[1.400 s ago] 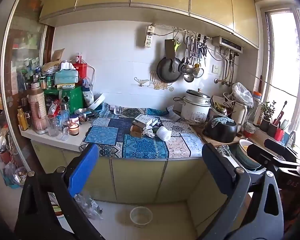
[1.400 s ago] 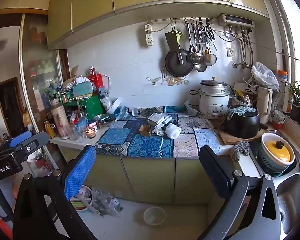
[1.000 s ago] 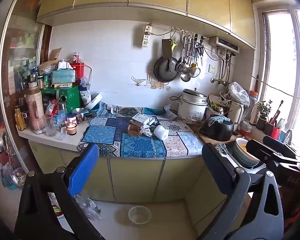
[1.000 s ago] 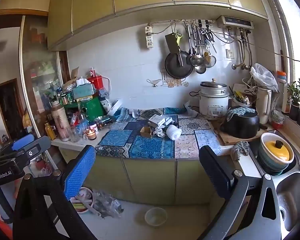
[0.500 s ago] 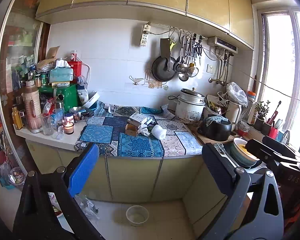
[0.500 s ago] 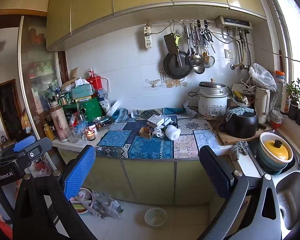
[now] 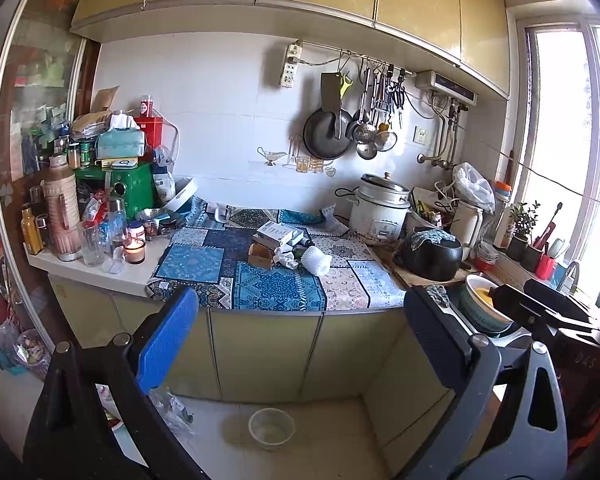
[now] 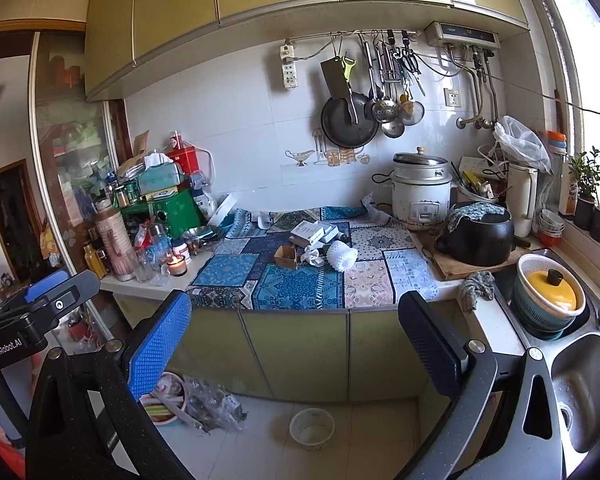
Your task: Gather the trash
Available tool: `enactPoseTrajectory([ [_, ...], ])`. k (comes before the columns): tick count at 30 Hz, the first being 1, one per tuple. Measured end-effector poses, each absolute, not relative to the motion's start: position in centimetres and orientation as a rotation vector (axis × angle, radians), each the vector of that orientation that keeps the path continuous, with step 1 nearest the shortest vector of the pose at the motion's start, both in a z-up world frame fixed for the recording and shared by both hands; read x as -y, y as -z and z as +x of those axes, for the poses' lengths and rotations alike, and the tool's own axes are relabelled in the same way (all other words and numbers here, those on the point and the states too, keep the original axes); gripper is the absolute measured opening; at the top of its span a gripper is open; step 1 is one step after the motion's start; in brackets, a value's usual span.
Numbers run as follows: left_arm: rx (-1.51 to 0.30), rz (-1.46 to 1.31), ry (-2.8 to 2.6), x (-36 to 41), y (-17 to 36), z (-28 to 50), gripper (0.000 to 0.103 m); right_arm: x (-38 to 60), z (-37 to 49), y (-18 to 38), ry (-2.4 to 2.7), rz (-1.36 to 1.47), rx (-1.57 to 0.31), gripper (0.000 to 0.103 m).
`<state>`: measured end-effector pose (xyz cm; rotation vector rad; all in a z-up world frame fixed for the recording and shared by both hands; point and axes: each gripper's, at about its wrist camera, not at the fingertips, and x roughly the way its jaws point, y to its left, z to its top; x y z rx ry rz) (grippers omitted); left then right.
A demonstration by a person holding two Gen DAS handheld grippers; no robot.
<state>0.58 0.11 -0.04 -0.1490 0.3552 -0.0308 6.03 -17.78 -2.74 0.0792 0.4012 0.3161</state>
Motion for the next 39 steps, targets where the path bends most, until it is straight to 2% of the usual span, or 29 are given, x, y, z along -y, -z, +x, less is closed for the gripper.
enactPoseTrajectory([
  [39,-0.366,-0.156,0.03,-1.4,1.5,0.7,0.103,19.2,6.9,3.0,-0.357,0.102,-0.42,0.103],
])
